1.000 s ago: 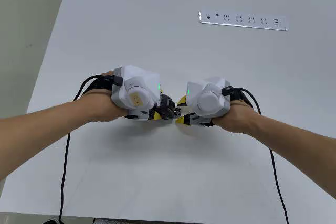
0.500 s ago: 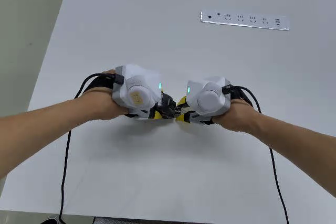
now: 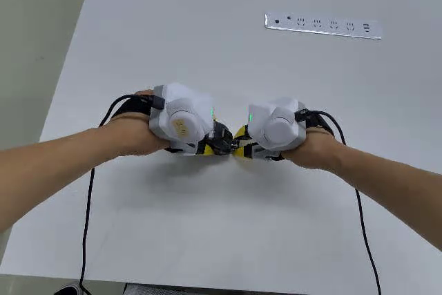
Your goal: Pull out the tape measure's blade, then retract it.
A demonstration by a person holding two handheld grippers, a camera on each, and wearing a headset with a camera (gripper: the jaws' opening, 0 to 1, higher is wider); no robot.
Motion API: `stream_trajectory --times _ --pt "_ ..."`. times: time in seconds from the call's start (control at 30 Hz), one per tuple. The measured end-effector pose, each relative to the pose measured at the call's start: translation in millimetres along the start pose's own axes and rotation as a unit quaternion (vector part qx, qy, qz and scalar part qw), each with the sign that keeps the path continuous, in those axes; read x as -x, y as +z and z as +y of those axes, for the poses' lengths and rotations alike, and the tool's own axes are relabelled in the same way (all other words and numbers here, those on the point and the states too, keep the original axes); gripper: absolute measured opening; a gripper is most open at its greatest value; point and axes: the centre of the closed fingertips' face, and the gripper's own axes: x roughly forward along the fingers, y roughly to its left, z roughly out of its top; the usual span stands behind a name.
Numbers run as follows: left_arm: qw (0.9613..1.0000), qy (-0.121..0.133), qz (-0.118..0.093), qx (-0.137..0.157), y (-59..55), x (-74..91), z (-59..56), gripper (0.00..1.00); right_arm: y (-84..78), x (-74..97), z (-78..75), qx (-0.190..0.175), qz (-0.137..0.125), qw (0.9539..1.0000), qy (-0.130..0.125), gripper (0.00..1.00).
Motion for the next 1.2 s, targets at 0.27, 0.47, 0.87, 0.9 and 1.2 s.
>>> stream_trajectory --times 0.27,0.47,0.87,0.9,1.2 --pt "1.0 0.0 -0.002 0.002 -0.2 0.5 -0.2 0.33 -0.6 0.1 -0.1 0.009 0.002 1.0 0.0 0.13" --pt "1.0 0.001 -0.001 0.006 -0.6 0.5 0.4 0.33 -1.4 1.0 -0.4 0.009 0.003 1.0 0.002 0.13" --pt "0.9999 0.004 -0.001 0.012 -0.8 -0.1 1.0 0.32 -6.1 4.0 -1.9 0.008 0.006 1.0 0.0 0.12" --pt "0.9999 0.004 0.0 0.012 -0.9 -0.3 1.2 0.32 -6.7 4.6 -1.7 0.007 0.006 1.0 0.0 0.12" --pt "0.9999 0.003 0.001 0.014 -0.3 -0.6 1.1 0.32 -13.5 8.9 -1.5 0.008 0.01 0.9999 -0.002 0.12"
